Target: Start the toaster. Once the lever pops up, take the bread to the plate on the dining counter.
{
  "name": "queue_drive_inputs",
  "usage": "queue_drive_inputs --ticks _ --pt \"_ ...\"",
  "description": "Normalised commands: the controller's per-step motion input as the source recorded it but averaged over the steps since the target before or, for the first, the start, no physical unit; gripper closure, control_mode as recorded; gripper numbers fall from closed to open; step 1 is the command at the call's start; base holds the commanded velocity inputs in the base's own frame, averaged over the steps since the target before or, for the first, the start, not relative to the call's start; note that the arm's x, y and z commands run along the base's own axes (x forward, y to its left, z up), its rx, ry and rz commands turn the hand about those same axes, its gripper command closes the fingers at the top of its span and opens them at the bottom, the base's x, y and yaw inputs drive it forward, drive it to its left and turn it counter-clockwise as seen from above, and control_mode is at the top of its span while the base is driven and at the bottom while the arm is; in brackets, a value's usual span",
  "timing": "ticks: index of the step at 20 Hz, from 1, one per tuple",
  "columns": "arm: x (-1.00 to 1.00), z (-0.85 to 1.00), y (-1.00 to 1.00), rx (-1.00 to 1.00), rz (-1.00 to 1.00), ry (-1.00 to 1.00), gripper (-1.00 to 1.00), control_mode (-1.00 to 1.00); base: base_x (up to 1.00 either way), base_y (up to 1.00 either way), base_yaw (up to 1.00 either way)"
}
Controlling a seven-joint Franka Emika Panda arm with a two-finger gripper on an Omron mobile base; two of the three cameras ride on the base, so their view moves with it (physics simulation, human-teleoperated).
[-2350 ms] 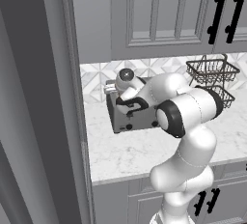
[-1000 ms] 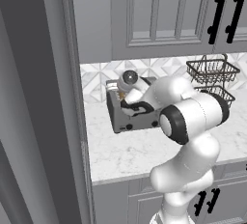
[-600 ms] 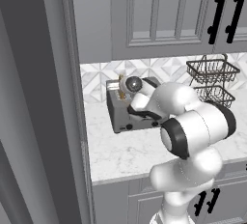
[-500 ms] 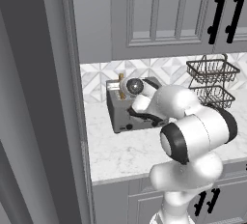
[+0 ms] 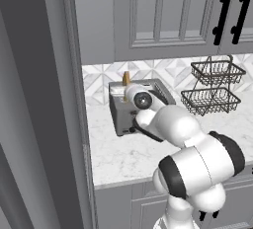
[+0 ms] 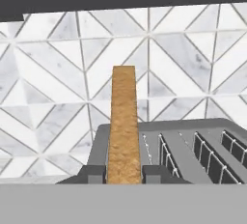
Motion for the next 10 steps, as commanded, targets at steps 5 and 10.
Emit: queue_drive_inputs --ticks 5,10 --pt "-0.6 0.68 0.0 0.04 0.0 0.0 1.0 -1.0 0.0 0.0 0.0" --pt "-0.97 0.7 0.01 0.08 0.0 0.0 1.0 -1.0 0.0 0.0 0.0"
